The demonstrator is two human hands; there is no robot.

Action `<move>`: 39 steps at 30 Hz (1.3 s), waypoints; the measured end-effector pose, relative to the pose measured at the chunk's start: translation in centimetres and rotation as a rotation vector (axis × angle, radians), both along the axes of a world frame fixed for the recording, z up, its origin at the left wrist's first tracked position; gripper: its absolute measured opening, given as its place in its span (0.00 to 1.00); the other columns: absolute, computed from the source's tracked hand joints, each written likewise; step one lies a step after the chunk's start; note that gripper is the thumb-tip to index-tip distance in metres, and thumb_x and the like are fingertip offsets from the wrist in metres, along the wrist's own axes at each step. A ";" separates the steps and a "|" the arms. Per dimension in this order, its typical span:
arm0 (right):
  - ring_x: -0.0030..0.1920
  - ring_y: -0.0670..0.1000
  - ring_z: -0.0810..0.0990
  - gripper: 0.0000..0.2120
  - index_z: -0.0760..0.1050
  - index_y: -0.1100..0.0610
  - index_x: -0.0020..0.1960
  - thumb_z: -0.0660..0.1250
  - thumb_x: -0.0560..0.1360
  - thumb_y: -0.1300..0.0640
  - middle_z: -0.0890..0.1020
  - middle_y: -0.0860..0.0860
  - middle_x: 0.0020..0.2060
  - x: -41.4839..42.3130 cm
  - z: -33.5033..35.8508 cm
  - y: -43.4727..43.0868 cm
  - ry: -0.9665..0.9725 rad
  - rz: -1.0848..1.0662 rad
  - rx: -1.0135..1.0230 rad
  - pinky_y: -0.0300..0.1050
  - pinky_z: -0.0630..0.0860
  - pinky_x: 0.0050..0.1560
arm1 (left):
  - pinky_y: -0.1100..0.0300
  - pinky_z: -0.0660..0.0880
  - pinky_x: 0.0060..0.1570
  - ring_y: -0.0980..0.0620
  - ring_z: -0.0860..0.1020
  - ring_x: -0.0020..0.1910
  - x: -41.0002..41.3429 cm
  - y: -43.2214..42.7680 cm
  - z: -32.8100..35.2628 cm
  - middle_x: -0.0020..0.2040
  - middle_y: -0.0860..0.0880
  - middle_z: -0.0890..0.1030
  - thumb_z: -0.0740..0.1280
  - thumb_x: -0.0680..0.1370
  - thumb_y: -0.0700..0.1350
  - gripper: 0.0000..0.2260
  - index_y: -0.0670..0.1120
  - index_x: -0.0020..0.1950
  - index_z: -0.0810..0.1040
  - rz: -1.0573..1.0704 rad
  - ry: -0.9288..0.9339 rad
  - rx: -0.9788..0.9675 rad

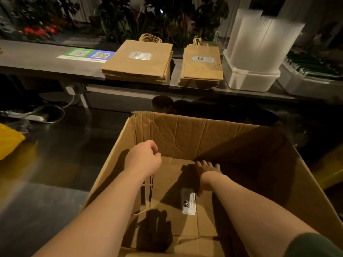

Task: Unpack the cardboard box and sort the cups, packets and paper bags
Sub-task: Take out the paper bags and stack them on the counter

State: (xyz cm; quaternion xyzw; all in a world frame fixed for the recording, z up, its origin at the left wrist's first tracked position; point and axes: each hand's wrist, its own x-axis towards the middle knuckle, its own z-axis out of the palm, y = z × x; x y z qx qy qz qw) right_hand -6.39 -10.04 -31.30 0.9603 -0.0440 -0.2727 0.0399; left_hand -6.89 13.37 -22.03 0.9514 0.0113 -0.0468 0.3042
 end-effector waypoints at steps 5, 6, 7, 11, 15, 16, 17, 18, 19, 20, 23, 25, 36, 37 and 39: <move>0.60 0.56 0.80 0.24 0.70 0.51 0.70 0.71 0.76 0.59 0.80 0.53 0.61 -1.5 5.0 -1.9 -0.249 -0.114 0.144 0.51 0.80 0.58 | 0.55 0.81 0.51 0.54 0.79 0.50 -0.3 0.2 0.1 0.53 0.55 0.79 0.69 0.80 0.50 0.10 0.56 0.61 0.75 -0.006 -0.041 -0.065; 0.59 0.54 0.81 0.23 0.72 0.50 0.68 0.73 0.75 0.58 0.81 0.51 0.60 -2.3 6.3 -2.3 -0.282 -0.109 0.173 0.50 0.80 0.57 | 0.54 0.82 0.51 0.55 0.79 0.49 -0.4 0.1 0.3 0.52 0.55 0.79 0.69 0.80 0.50 0.10 0.57 0.61 0.75 -0.017 -0.045 -0.080; 0.59 0.53 0.81 0.24 0.73 0.49 0.69 0.74 0.75 0.58 0.81 0.50 0.60 -3.0 7.7 -2.6 -0.318 -0.120 0.211 0.49 0.81 0.58 | 0.54 0.82 0.51 0.55 0.79 0.48 -0.4 0.0 0.4 0.51 0.56 0.79 0.69 0.80 0.49 0.10 0.57 0.61 0.75 -0.021 -0.054 -0.101; 0.60 0.52 0.81 0.28 0.68 0.48 0.77 0.68 0.80 0.63 0.80 0.50 0.65 -6.4 13.1 -4.7 -0.515 -0.231 0.318 0.48 0.81 0.57 | 0.54 0.83 0.45 0.54 0.79 0.42 -0.5 -0.1 1.5 0.44 0.53 0.79 0.68 0.80 0.41 0.09 0.55 0.55 0.76 0.001 -0.153 -0.236; 0.52 0.50 0.83 0.30 0.63 0.44 0.79 0.62 0.82 0.65 0.79 0.47 0.63 -8.0 15.0 -6.2 -0.638 -0.352 0.585 0.45 0.84 0.45 | 0.54 0.81 0.41 0.51 0.80 0.41 -1.4 -0.5 1.8 0.42 0.51 0.80 0.67 0.80 0.40 0.09 0.55 0.48 0.77 -0.093 -0.094 -0.274; 0.54 0.51 0.83 0.30 0.63 0.44 0.79 0.62 0.82 0.65 0.78 0.46 0.64 -7.9 14.7 -6.2 -0.647 -0.383 0.672 0.45 0.83 0.46 | 0.55 0.81 0.42 0.50 0.80 0.42 -1.7 -0.8 1.6 0.43 0.51 0.80 0.67 0.80 0.40 0.09 0.56 0.48 0.77 -0.164 0.008 -0.269; 0.58 0.52 0.82 0.30 0.64 0.45 0.79 0.62 0.82 0.66 0.78 0.44 0.64 -7.8 14.4 -6.1 -0.654 -0.412 0.760 0.46 0.84 0.49 | 0.55 0.81 0.44 0.51 0.81 0.44 -2.1 -1.1 1.3 0.46 0.50 0.81 0.68 0.80 0.41 0.09 0.57 0.50 0.78 -0.245 0.141 -0.245; 0.59 0.52 0.82 0.29 0.66 0.45 0.78 0.62 0.82 0.67 0.79 0.44 0.65 -7.8 14.3 -6.0 -0.657 -0.438 0.838 0.49 0.85 0.51 | 0.55 0.82 0.49 0.51 0.81 0.49 -2.7 -1.7 0.8 0.52 0.50 0.82 0.68 0.80 0.41 0.11 0.58 0.55 0.79 -0.337 0.275 -0.188; 0.59 0.52 0.82 0.27 0.69 0.46 0.75 0.63 0.82 0.67 0.80 0.44 0.63 -7.7 14.0 -6.0 -0.668 -0.445 0.902 0.51 0.85 0.53 | 0.53 0.80 0.57 0.50 0.80 0.58 -3.4 -2.3 0.2 0.61 0.50 0.80 0.68 0.80 0.42 0.14 0.58 0.63 0.78 -0.431 0.391 -0.095; 0.57 0.49 0.82 0.23 0.72 0.46 0.72 0.64 0.82 0.66 0.82 0.43 0.59 -7.6 13.8 -5.9 -0.688 -0.438 0.938 0.51 0.85 0.53 | 0.51 0.76 0.66 0.48 0.76 0.68 -4.0 -3.1 -0.7 0.70 0.49 0.76 0.68 0.80 0.44 0.21 0.56 0.72 0.73 -0.526 0.468 0.046; 0.52 0.42 0.80 0.18 0.74 0.42 0.64 0.65 0.82 0.64 0.81 0.37 0.52 -7.7 13.0 -5.7 -0.778 -0.430 1.009 0.43 0.82 0.53 | 0.44 0.62 0.77 0.40 0.57 0.80 -6.4 -5.8 -3.4 0.80 0.44 0.61 0.67 0.80 0.48 0.31 0.48 0.81 0.60 -0.780 0.535 0.534; 0.56 0.43 0.80 0.17 0.75 0.41 0.64 0.66 0.82 0.61 0.82 0.38 0.55 -7.4 12.8 -5.9 -0.817 -0.426 1.061 0.44 0.80 0.57 | 0.37 0.51 0.79 0.36 0.46 0.81 -7.2 -7.9 -5.0 0.83 0.41 0.53 0.66 0.81 0.47 0.32 0.46 0.83 0.56 -0.943 0.595 0.759; 0.59 0.44 0.81 0.18 0.76 0.42 0.64 0.66 0.82 0.62 0.82 0.40 0.56 -6.9 13.0 -6.2 -0.822 -0.541 1.326 0.45 0.82 0.57 | 0.37 0.67 0.71 0.29 0.55 0.78 -6.8 -10.4 -8.8 0.82 0.39 0.46 0.67 0.80 0.44 0.40 0.46 0.83 0.44 -1.101 0.458 0.938; 0.60 0.44 0.80 0.19 0.76 0.42 0.65 0.65 0.82 0.64 0.82 0.40 0.57 -6.9 13.2 -6.1 -0.821 -0.525 1.349 0.44 0.81 0.58 | 0.37 0.65 0.73 0.29 0.55 0.78 -6.6 -10.1 -8.3 0.82 0.38 0.47 0.66 0.81 0.47 0.40 0.45 0.83 0.44 -1.115 0.496 0.962; 0.61 0.43 0.79 0.20 0.75 0.42 0.64 0.64 0.82 0.66 0.82 0.40 0.58 -7.0 13.5 -6.1 -0.824 -0.487 1.393 0.44 0.80 0.60 | 0.41 0.64 0.75 0.34 0.62 0.76 -6.2 -9.7 -6.0 0.79 0.39 0.58 0.66 0.80 0.48 0.37 0.45 0.83 0.49 -1.006 0.649 0.901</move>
